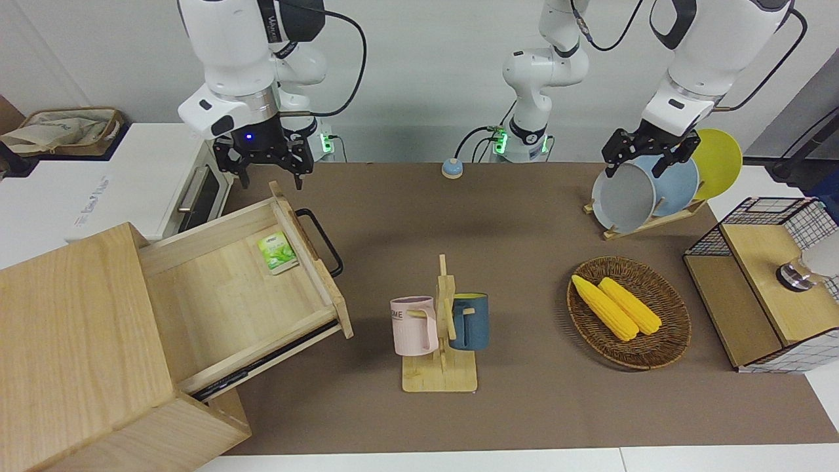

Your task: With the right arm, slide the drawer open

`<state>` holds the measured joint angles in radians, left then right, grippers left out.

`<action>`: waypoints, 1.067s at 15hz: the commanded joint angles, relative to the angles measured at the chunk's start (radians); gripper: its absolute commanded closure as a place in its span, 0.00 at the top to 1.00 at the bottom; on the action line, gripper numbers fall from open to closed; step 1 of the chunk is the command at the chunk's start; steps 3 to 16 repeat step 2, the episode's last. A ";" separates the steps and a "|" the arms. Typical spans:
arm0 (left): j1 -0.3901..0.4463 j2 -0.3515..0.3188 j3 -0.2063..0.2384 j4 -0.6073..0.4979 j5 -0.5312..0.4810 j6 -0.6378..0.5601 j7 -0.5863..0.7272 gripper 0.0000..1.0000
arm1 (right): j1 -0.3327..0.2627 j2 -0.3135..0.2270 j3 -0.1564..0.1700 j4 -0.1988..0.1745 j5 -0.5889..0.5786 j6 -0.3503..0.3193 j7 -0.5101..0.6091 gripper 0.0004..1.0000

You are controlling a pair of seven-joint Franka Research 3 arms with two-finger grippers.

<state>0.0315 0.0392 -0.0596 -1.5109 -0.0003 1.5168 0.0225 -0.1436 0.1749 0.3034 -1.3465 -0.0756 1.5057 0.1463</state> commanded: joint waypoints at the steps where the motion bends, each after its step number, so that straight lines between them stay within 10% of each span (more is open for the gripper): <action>1: 0.004 0.011 -0.006 0.024 0.017 -0.020 0.010 0.99 | -0.028 -0.012 0.014 -0.020 0.027 0.018 -0.024 0.98; 16: 0.004 0.011 -0.006 0.026 0.017 -0.020 0.010 0.99 | -0.022 -0.012 0.014 -0.020 0.027 0.018 -0.022 0.98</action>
